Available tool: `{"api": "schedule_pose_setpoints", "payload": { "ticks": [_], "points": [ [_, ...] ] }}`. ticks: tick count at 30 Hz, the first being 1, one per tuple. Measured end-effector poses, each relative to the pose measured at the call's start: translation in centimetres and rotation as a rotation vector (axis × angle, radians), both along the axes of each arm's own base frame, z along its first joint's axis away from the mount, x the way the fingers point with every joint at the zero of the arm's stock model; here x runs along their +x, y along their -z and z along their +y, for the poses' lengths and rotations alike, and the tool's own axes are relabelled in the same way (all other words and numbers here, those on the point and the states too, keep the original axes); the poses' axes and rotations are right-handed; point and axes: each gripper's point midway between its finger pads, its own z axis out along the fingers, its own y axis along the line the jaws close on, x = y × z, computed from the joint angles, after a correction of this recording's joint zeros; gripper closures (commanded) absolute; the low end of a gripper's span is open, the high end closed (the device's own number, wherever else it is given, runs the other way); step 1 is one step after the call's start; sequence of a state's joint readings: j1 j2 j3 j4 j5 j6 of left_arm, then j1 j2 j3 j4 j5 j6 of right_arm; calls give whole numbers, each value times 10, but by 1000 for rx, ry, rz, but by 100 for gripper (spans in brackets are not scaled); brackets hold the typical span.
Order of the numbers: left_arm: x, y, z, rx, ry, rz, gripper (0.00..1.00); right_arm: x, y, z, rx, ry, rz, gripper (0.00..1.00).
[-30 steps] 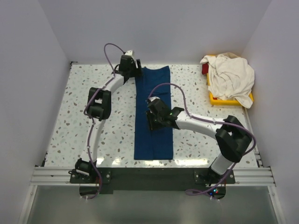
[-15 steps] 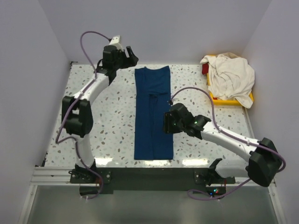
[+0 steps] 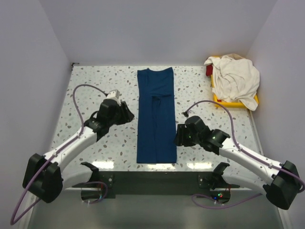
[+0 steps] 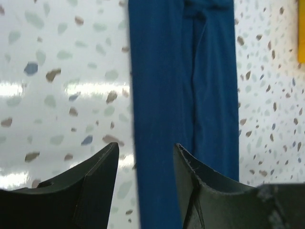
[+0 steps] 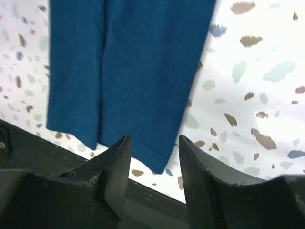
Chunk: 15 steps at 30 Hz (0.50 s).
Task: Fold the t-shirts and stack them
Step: Fold the tshirt
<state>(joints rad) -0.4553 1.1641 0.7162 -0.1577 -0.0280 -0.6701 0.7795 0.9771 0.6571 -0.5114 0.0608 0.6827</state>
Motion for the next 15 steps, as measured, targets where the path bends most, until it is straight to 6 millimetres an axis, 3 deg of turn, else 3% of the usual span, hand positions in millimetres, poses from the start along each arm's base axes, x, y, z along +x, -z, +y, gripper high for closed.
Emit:
{"api": "schedule_pose_setpoints", "payload": {
  "ticks": [5, 11, 15],
  "points": [
    [-54, 33, 10, 12, 22, 96, 48, -23, 32, -5, -4, -14, 106, 56],
    [-101, 67, -4, -8, 125, 202, 46, -56, 75, -10, -1, -21, 273, 59],
    [-130, 92, -12, -21, 195, 287, 43, -65, 82, -7, 26, -20, 322, 58]
  ]
}}
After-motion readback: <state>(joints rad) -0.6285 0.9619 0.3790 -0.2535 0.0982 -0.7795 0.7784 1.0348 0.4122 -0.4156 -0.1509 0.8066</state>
